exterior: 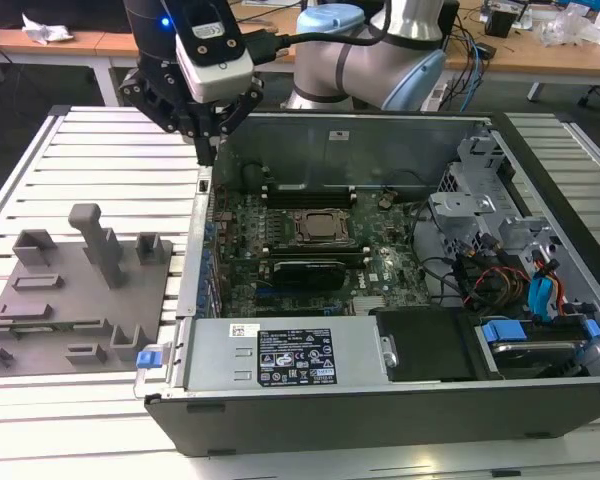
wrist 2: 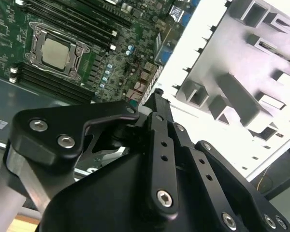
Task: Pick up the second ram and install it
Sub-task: 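Reach for the second ram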
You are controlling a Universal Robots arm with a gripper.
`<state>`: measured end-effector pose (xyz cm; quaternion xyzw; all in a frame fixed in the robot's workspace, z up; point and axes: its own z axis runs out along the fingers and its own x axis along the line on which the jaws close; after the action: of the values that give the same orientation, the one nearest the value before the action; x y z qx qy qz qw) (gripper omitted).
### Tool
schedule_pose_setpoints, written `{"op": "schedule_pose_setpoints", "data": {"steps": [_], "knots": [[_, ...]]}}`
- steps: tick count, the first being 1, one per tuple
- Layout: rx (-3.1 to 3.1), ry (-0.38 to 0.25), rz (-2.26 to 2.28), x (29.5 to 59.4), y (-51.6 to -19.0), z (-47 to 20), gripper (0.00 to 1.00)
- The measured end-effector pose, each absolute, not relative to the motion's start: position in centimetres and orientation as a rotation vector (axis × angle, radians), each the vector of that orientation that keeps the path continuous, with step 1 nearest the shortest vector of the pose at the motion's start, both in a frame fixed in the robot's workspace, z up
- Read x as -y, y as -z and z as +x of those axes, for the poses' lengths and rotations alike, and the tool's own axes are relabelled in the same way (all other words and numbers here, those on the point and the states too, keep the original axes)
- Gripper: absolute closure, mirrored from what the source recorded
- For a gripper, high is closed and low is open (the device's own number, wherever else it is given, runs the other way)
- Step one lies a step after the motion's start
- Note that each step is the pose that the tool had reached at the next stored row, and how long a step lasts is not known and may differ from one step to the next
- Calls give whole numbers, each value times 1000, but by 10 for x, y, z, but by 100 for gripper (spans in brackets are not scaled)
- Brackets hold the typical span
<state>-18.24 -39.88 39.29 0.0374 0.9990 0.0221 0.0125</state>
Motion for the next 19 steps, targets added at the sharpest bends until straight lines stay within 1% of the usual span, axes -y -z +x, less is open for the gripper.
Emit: {"op": "schedule_pose_setpoints", "data": {"steps": [19], "knots": [[-3114, -69, 117, 399, -392, -228, 89]]}}
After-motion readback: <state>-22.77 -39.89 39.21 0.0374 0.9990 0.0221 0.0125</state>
